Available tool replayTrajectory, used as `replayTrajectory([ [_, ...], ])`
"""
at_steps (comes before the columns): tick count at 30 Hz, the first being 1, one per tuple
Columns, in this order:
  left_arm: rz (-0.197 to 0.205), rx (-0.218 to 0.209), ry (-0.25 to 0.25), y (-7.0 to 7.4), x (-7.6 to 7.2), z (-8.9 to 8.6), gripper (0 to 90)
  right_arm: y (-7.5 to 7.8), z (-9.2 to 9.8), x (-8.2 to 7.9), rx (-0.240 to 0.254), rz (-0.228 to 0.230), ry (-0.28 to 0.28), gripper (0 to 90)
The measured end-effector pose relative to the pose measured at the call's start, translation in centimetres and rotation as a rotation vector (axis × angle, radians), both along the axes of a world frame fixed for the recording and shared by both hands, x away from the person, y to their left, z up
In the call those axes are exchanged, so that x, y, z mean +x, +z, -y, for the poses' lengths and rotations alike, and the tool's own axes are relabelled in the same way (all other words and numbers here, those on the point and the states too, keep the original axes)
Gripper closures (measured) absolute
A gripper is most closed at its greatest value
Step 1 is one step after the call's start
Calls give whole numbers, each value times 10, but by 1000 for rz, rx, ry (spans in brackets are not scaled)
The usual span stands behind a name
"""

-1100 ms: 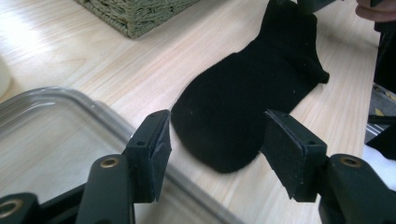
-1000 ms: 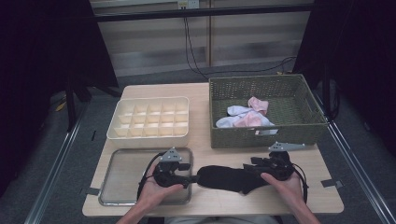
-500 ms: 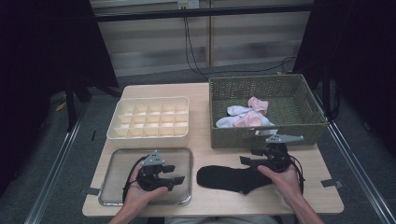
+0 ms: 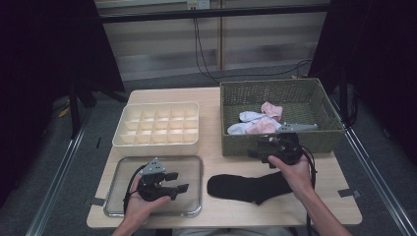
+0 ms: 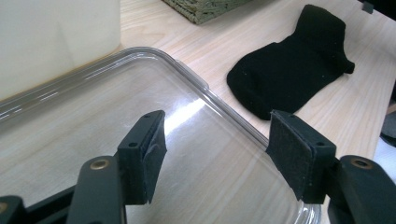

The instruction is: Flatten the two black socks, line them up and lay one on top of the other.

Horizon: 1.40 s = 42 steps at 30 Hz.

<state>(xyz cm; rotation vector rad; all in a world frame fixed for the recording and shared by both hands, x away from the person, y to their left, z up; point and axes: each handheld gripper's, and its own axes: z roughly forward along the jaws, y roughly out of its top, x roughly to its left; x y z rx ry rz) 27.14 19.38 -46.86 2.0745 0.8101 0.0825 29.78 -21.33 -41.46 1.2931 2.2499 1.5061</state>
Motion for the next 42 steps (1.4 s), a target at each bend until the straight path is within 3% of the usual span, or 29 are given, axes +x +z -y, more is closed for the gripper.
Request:
replayTrajectory([
  [6, 2, -4, -1, 1, 1, 2, 367, 14, 5, 21, -25, 8, -9, 406],
  [12, -18, -15, -2, 0, 7, 1, 366, 30, 20, 64, -51, 9, -55, 447],
  [19, -34, -14, 9, -1, 9, 1, 366, 32, 19, 117, -99, -27, -46, 485],
  [25, -26, -20, 14, 0, 8, -1, 366, 24, 11, 144, -107, -53, -36, 510],
  [30, -23, -14, 16, -1, 7, -4, 366, 18, 3, 167, -159, -90, -51, 535],
  [34, -23, -22, 19, -1, 9, -6, 366, 11, 0, 180, -173, -108, -54, 557],
  [37, -26, -15, 19, -2, 9, -6, 365, -5, -5, 194, -211, -159, -59, 547],
  [39, -27, -17, 19, -2, 10, -6, 365, -8, -5, 198, -219, -168, -63, 547],
  [41, -31, -13, 20, -3, 11, -6, 365, -16, -6, 209, -233, -220, -60, 533],
  [42, -31, -11, 21, -3, 11, -6, 364, -17, -6, 211, -244, -222, -62, 542],
])
